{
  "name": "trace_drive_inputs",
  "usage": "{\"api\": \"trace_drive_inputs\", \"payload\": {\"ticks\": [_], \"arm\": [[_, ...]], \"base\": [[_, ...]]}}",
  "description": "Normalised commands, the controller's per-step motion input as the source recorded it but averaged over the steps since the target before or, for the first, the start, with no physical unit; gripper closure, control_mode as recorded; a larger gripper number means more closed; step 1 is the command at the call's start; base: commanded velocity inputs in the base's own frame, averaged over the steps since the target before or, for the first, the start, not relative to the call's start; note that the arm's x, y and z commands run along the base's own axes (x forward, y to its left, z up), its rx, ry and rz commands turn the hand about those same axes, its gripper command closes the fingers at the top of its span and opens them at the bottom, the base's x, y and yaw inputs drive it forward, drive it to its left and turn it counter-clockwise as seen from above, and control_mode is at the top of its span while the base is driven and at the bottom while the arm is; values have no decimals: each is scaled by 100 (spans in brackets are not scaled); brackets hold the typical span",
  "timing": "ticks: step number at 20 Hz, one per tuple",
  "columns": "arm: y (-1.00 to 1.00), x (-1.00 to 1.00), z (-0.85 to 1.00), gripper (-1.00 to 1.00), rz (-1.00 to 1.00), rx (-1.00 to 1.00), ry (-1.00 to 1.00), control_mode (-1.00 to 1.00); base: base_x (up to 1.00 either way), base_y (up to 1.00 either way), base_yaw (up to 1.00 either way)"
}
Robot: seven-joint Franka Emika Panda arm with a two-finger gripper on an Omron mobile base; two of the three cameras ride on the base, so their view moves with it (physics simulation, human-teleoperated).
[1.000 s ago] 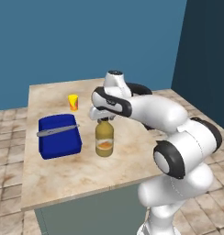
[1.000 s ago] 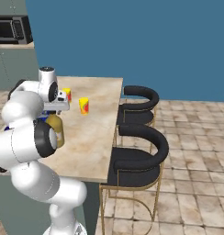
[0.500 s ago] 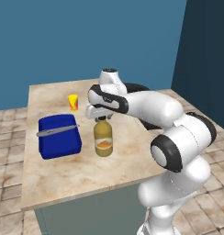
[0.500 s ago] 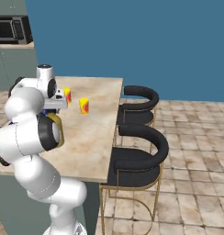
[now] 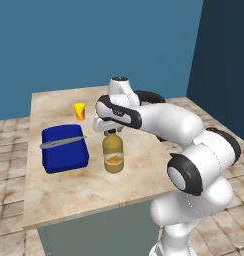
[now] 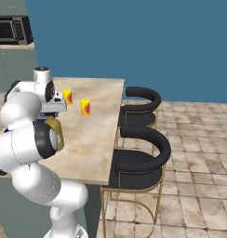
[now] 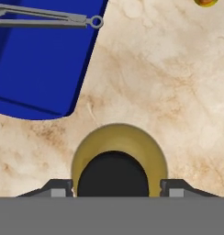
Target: Place the drinks on the dining counter in a tight cluster.
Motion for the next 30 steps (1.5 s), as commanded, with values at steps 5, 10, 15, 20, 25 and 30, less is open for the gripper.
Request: {"api": "trace_drive_inputs", "payload": {"ticks": [5,10,15,20,25,30], "arm": [[-8,-21,-3,-100,0,0,-4,-100],[-3,-1,4,-100,0,0,-2,-100],[-3,0,10,-100,0,0,-8,-100],[-4,-18,22,-100,0,0,-8,-100],[-12,-41,3,-100,-3,0,-8,-100],[-17,-50,0,-100,-2,1,-3,-100]], "base": [[0,0,0],[0,0,0],[0,0,0],[0,0,0],[0,0,0],[0,0,0]]}}
